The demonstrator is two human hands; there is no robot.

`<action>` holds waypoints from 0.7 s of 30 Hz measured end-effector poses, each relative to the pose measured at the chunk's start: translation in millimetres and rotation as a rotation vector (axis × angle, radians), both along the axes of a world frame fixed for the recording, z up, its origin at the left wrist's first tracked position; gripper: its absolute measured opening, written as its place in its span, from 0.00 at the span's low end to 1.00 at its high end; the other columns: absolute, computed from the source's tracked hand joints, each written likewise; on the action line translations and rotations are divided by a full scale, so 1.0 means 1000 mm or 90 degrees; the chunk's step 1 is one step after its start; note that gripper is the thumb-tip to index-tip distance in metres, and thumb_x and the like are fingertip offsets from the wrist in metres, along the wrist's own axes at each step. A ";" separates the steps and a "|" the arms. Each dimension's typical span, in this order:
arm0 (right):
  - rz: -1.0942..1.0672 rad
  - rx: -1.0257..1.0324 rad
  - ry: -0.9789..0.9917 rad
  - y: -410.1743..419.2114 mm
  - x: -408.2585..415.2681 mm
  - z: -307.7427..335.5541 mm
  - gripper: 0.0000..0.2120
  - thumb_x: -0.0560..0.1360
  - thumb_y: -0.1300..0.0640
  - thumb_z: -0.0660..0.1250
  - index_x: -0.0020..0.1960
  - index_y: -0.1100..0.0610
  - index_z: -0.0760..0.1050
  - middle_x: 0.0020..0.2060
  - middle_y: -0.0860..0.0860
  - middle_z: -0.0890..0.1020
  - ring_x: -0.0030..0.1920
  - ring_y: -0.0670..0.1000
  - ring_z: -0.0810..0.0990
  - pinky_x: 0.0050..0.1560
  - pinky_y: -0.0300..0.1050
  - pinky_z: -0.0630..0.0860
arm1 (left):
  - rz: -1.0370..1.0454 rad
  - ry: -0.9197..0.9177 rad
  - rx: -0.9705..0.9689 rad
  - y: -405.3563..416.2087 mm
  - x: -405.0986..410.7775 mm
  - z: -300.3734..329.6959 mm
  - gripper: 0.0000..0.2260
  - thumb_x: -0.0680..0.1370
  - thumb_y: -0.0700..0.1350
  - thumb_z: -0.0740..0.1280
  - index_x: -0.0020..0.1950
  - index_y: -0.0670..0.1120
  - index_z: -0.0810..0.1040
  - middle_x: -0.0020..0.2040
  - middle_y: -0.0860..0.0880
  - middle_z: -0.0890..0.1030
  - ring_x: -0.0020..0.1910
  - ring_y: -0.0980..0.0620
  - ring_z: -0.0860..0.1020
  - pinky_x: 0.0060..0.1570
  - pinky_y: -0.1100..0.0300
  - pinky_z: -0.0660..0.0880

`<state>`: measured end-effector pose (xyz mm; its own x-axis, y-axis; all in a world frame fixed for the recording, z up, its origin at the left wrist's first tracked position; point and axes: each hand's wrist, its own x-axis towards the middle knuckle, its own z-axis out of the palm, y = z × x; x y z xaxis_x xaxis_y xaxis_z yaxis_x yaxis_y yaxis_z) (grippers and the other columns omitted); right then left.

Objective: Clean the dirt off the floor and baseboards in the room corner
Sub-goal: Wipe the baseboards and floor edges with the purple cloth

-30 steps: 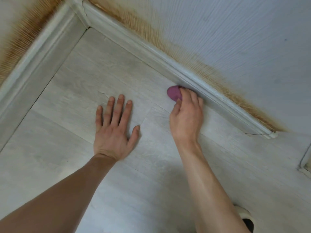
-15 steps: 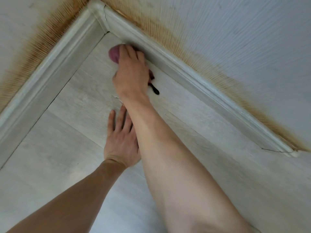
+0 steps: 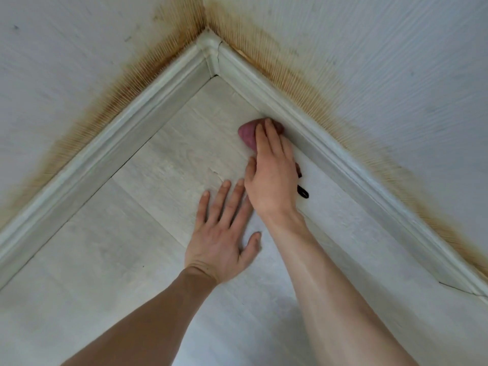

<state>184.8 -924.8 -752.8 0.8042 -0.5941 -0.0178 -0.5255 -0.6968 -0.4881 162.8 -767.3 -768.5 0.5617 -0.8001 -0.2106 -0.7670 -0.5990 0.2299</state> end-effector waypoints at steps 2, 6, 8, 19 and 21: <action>0.048 -0.014 0.019 0.001 0.009 -0.001 0.30 0.78 0.66 0.67 0.79 0.60 0.65 0.78 0.55 0.67 0.78 0.58 0.66 0.76 0.55 0.67 | -0.003 0.000 0.005 0.001 0.000 0.000 0.34 0.82 0.61 0.52 0.85 0.46 0.51 0.85 0.45 0.50 0.84 0.42 0.45 0.79 0.35 0.48; 0.188 -0.129 -0.033 -0.014 0.067 0.015 0.29 0.78 0.68 0.66 0.78 0.60 0.67 0.77 0.55 0.70 0.77 0.58 0.67 0.78 0.51 0.63 | -0.002 -0.003 -0.005 0.000 0.000 -0.002 0.34 0.82 0.61 0.52 0.84 0.45 0.53 0.85 0.45 0.51 0.84 0.42 0.47 0.79 0.35 0.49; 0.267 -0.216 0.022 -0.016 0.100 0.021 0.27 0.80 0.64 0.63 0.78 0.61 0.65 0.77 0.55 0.69 0.77 0.57 0.65 0.78 0.51 0.61 | -0.002 -0.001 0.002 0.000 0.000 -0.001 0.34 0.82 0.61 0.52 0.85 0.46 0.52 0.85 0.45 0.50 0.84 0.42 0.46 0.79 0.35 0.49; 0.069 -0.079 0.105 -0.016 0.020 0.030 0.25 0.80 0.61 0.64 0.77 0.55 0.68 0.73 0.47 0.75 0.59 0.58 0.73 0.58 0.48 0.73 | 0.000 0.009 -0.003 0.002 0.000 -0.001 0.34 0.82 0.61 0.55 0.84 0.47 0.53 0.85 0.46 0.50 0.84 0.42 0.47 0.79 0.35 0.51; -0.063 0.031 0.048 -0.016 -0.012 0.028 0.20 0.79 0.61 0.63 0.71 0.53 0.75 0.63 0.46 0.82 0.52 0.55 0.75 0.52 0.45 0.73 | 0.008 0.004 -0.001 0.002 0.000 -0.001 0.35 0.82 0.61 0.55 0.84 0.47 0.53 0.85 0.46 0.50 0.84 0.42 0.47 0.79 0.35 0.50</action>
